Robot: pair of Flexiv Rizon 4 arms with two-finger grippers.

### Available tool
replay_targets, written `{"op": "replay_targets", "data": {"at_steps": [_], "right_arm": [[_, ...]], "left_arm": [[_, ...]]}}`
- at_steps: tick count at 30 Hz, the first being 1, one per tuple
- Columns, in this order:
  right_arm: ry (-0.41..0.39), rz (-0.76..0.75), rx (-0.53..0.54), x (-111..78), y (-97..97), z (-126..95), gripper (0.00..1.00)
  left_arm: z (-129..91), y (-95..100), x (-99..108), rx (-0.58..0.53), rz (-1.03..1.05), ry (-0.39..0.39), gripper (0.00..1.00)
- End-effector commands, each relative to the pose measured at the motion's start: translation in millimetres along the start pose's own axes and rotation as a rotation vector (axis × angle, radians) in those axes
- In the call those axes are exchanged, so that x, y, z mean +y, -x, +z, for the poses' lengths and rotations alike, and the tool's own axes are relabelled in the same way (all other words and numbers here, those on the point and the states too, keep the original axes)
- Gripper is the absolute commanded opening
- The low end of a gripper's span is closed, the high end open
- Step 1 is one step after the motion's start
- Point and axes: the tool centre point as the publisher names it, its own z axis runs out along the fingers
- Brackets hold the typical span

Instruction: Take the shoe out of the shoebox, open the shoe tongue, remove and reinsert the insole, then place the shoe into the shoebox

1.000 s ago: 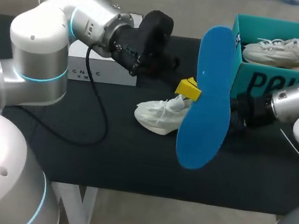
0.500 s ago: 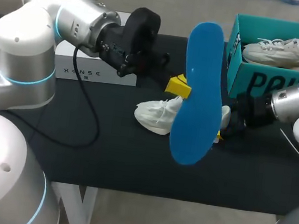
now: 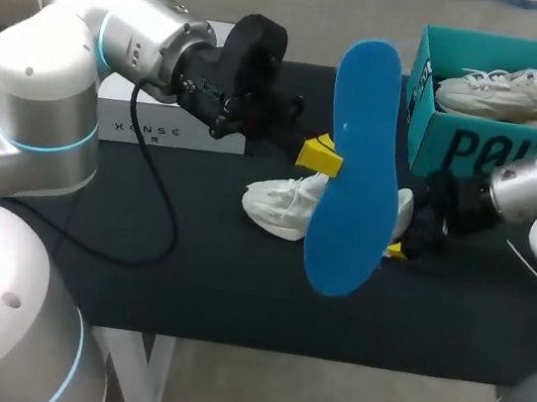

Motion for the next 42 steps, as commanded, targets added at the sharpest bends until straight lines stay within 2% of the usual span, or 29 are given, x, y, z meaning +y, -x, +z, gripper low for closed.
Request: {"op": "replay_targets", "data": {"at_steps": [1,6,13,16,18,33,37,39,42], "right_arm": [[-0.369,0.143,-0.131,15.3,-11.0,-26.5,1.0],[-0.52,0.14,-0.22,36.8,-15.1,-51.1,1.0],[-0.698,0.15,-0.247,62.2,-15.3,-64.0,1.0],[-0.739,0.155,-0.247,75.4,-13.2,-67.2,1.0],[-0.744,0.165,-0.25,83.1,-8.7,-67.8,1.0],[-0.744,0.165,-0.25,83.1,-8.7,-67.8,1.0],[-0.729,0.213,-0.289,103.2,-3.6,-52.3,1.0],[-0.689,0.203,-0.28,111.9,-0.1,-49.1,1.0],[-0.743,0.128,-0.262,118.5,3.6,-43.5,1.0]], "left_arm": [[0.7,0.7,0.4,0.0,0.001,0.0,0.0],[0.7,0.7,0.4,0.0,0.001,0.0,0.0],[0.7,0.7,0.4,0.0,0.001,0.0,0.0],[0.7,0.7,0.4,0.0,0.001,0.0,0.0],[0.7,0.7,0.4,0.0,0.001,0.0,0.0],[0.7,0.7,0.4,0.0,0.001,0.0,0.0],[0.7,0.7,0.4,0.0,0.001,0.0,0.0],[0.7,0.7,0.4,0.0,0.001,0.0,0.0],[0.7,0.7,0.4,0.0,0.001,0.0,0.0]]}}
